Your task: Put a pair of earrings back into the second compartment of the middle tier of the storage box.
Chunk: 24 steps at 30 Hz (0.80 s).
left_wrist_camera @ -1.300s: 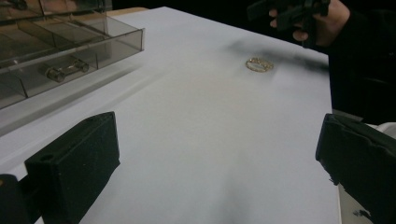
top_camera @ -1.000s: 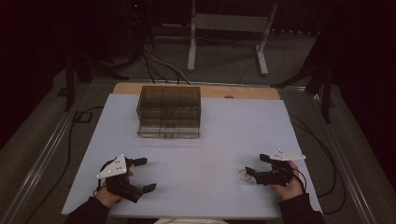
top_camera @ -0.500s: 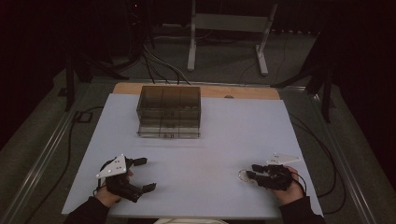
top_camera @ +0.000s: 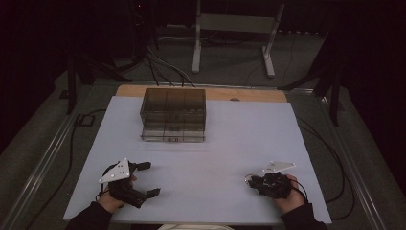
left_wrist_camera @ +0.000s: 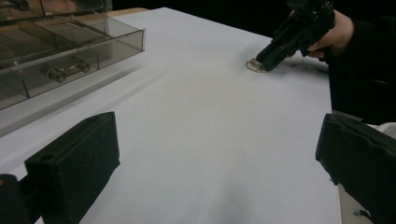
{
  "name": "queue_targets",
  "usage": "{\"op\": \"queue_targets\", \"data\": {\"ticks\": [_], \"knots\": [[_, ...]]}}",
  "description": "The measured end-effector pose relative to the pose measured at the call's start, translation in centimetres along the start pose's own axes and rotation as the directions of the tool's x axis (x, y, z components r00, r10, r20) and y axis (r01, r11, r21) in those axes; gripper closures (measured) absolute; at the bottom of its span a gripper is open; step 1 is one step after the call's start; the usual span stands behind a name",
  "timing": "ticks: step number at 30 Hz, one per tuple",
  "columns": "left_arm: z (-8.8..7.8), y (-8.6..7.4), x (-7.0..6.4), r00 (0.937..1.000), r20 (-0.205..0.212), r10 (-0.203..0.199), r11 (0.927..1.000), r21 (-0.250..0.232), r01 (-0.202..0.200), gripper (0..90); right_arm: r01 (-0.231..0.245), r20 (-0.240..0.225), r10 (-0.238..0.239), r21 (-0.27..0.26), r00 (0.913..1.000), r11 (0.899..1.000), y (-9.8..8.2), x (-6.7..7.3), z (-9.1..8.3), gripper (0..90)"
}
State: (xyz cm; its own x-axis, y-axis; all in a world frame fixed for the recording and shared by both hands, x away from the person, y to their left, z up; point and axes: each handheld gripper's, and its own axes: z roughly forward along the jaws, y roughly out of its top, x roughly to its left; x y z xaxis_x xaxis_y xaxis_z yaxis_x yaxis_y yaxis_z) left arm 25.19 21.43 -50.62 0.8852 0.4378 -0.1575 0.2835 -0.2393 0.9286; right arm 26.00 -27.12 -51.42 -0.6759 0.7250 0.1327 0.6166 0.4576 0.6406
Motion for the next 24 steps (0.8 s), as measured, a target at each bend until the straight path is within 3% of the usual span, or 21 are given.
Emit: {"op": "queue_targets", "data": {"ticks": [5, 11, 16, 20, 24], "knots": [[0.0, 0.0, 0.0, 1.0000, 0.001, 0.003, 1.0000, 0.001, -0.003, 0.6, -0.015, -0.022, 0.015, 0.014, 0.9996, 1.000, 0.0, 0.0, 0.0, 83.8], [0.0, 0.0, 0.0, 1.0000, 0.003, 0.005, 1.0000, 0.000, -0.005, 0.6, -0.033, -0.036, 0.033, 0.011, 0.9988, 0.999, 0.1, -0.1, -0.2, 84.7], [0.0, 0.0, 0.0, 1.0000, 0.004, 0.002, 1.0000, -0.003, -0.002, 0.6, -0.051, -0.030, 0.049, -0.048, 0.9983, 0.998, 0.4, -0.4, -1.2, 86.4], [0.0, 0.1, 0.0, 1.0000, 0.003, 0.003, 1.0000, -0.004, -0.003, 0.6, -0.051, -0.024, 0.049, -0.059, 0.9985, 0.997, 0.5, -0.4, -1.4, 86.6], [0.0, 0.0, 0.0, 1.0000, 0.004, -0.001, 1.0000, 0.000, 0.001, 0.6, -0.038, 0.009, 0.039, -0.095, 0.9992, 0.995, 1.0, -0.2, -2.1, 86.7]]}}
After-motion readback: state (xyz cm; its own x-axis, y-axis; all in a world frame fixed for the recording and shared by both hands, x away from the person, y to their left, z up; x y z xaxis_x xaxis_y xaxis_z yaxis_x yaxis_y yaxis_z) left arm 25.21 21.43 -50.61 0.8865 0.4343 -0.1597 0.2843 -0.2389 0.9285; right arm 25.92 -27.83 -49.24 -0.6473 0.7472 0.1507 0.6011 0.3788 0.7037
